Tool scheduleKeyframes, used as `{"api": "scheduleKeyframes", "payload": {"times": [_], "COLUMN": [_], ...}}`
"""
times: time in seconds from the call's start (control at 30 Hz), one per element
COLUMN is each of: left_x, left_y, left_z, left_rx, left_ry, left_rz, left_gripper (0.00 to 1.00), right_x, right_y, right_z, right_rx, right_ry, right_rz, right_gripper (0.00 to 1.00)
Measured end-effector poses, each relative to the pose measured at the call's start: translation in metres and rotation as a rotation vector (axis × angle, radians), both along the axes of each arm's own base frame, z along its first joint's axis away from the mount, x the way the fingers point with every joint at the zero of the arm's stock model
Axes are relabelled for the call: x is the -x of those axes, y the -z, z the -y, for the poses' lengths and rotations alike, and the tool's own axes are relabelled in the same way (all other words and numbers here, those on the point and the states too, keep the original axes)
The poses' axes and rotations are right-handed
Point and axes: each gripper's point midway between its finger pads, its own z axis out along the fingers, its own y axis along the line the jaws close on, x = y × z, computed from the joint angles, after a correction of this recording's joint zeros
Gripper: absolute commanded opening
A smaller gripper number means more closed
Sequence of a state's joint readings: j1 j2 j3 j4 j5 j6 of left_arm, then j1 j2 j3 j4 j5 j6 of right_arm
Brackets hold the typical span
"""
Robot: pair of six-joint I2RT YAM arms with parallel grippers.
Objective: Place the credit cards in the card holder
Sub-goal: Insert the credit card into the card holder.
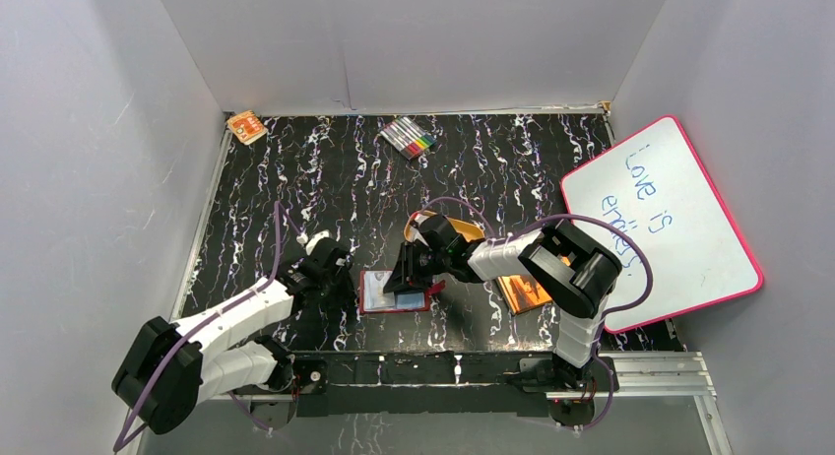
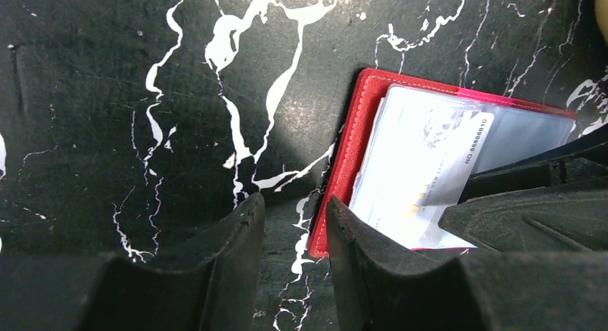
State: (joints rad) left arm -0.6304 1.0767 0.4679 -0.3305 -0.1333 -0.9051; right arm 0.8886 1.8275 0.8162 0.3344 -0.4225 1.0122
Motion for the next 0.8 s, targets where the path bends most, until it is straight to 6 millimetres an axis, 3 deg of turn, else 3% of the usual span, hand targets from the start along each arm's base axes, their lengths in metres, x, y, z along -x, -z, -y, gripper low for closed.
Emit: {"api": "scheduleKeyframes", "payload": {"times": [0.8], "left_x": [-0.007], "left_y": [0.004], "left_z": [0.021], "left_rx": [0.094], "left_ry": [0.025], "left_rz": [0.014], "left_gripper": [0.14], "right_x": [0.002], "right_y": [-0.002], "right_z": [-0.003], "right_rx": [0.041], "right_ry": [-0.018], "right_rz": [0.000], "right_gripper": [0.41]}}
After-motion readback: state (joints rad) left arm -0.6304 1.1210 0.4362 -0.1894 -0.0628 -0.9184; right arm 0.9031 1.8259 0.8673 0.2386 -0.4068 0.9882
